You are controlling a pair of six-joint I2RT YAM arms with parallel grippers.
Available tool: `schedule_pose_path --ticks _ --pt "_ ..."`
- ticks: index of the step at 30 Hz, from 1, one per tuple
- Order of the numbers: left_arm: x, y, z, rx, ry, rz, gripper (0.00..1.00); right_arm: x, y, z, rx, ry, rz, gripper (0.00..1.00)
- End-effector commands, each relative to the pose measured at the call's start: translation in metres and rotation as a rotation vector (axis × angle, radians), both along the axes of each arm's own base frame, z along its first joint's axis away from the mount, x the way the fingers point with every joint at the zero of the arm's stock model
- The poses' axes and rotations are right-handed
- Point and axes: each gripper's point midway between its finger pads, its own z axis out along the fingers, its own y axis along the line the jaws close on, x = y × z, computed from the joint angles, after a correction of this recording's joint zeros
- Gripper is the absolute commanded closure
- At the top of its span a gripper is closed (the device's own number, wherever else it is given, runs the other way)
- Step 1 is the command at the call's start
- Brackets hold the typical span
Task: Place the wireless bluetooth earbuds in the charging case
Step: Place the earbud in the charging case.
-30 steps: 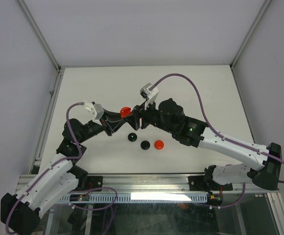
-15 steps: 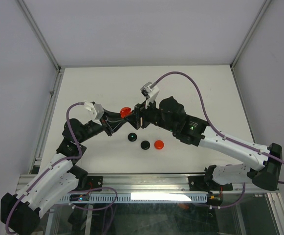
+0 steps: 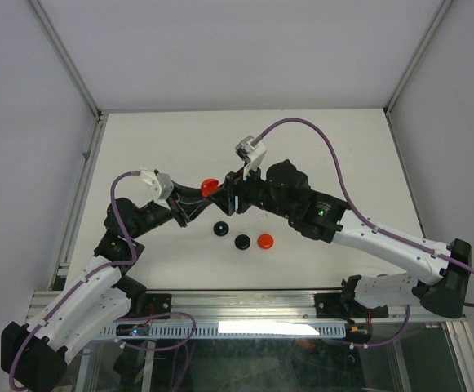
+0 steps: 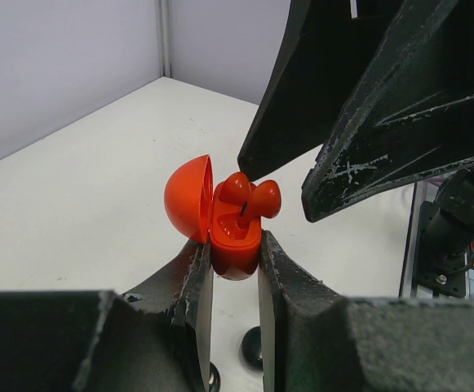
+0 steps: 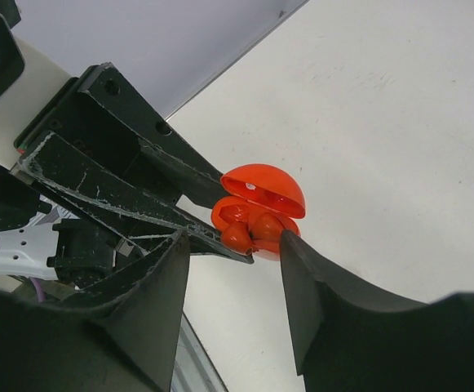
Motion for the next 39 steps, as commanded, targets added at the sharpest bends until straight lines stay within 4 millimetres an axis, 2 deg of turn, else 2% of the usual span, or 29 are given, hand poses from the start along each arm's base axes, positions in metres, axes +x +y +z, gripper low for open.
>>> schedule_pose_path --ticks 1,12,34,39 --pt "0.002 0.004 0.023 -0.044 -0.059 0.024 1.00 -0.007 -0.001 0.037 0.105 -0.021 0.006 0.49" --pt "0.003 0.004 0.023 -0.044 -0.057 0.031 1.00 -0.003 -0.008 0.038 0.119 -0.026 -0.040 0.50" --pt "0.000 0.002 0.023 -0.042 -0.061 0.010 1.00 -0.011 0.012 0.025 0.086 -0.008 0.060 0.51" --pt "0.001 0.002 0.022 -0.041 -0.057 0.014 1.00 -0.019 0.015 0.030 0.105 -0.003 0.107 0.52"
